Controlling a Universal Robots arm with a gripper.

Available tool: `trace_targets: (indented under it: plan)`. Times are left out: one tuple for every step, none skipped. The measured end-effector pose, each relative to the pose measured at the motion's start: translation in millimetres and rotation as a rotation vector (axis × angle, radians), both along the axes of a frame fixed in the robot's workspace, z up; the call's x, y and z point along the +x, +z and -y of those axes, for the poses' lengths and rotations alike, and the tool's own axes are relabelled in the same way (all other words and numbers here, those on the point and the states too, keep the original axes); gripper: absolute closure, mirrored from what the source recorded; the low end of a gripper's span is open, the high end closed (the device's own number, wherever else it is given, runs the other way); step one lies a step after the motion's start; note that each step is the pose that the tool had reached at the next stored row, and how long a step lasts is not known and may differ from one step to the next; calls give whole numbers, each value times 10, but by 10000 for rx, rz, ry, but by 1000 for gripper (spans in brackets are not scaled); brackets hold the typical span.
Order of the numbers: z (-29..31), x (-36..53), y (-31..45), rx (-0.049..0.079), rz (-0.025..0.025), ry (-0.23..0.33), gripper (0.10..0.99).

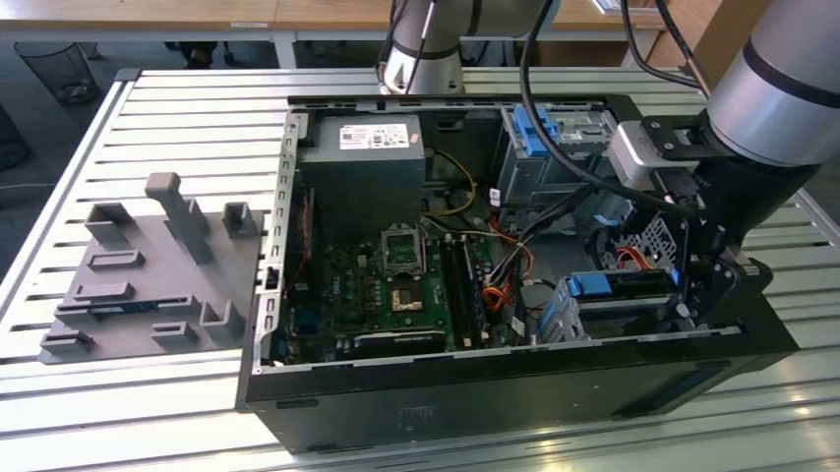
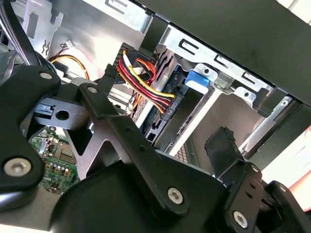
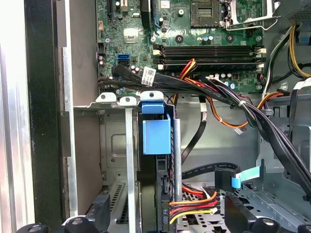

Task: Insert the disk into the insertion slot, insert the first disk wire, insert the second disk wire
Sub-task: 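Insert the first disk wire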

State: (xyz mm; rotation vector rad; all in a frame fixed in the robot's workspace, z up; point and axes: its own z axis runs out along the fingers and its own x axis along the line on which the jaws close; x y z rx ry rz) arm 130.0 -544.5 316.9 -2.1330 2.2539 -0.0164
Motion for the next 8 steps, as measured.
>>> trace_targets:
  plan:
    - [0,0,-1,0,0,0,98]
    - [0,0,-1,0,0,0,98]
    - [0,0,-2,0,0,0,98]
    - [0,0,-3,0,0,0,98]
    - [0,0,-4,1,0,0,98]
    - [0,0,-5,0,0,0,98]
    - [0,0,-5,0,0,0,98]
    - [0,0,-6,0,0,0,98]
